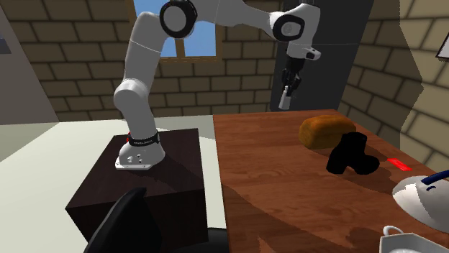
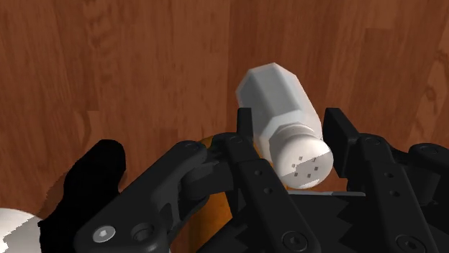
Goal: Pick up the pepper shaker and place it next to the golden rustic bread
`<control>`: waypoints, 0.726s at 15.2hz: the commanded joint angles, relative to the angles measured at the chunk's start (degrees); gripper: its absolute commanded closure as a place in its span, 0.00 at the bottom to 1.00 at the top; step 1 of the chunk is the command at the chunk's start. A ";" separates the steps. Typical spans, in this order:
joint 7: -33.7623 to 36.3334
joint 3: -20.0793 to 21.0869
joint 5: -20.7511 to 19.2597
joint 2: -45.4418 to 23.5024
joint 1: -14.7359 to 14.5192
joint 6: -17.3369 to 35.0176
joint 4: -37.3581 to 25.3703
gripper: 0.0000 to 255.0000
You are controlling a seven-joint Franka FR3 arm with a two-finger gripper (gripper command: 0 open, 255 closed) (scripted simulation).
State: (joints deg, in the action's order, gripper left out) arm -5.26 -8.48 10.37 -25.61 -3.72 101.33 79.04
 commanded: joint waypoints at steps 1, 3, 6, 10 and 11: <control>1.93 0.63 0.30 -4.67 -0.61 -2.52 -7.39 1.00; 3.76 1.20 0.56 -9.90 -1.05 -5.50 -15.81 1.00; 5.10 1.65 0.78 -14.72 -1.40 -6.97 -22.27 1.00; 4.65 1.63 0.83 -14.32 -1.65 -3.65 -18.50 1.00; 4.55 1.63 0.85 -14.28 -1.71 -2.86 -17.67 1.00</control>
State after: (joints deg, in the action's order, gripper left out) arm -0.52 -6.83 11.19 -39.96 -5.43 97.54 60.38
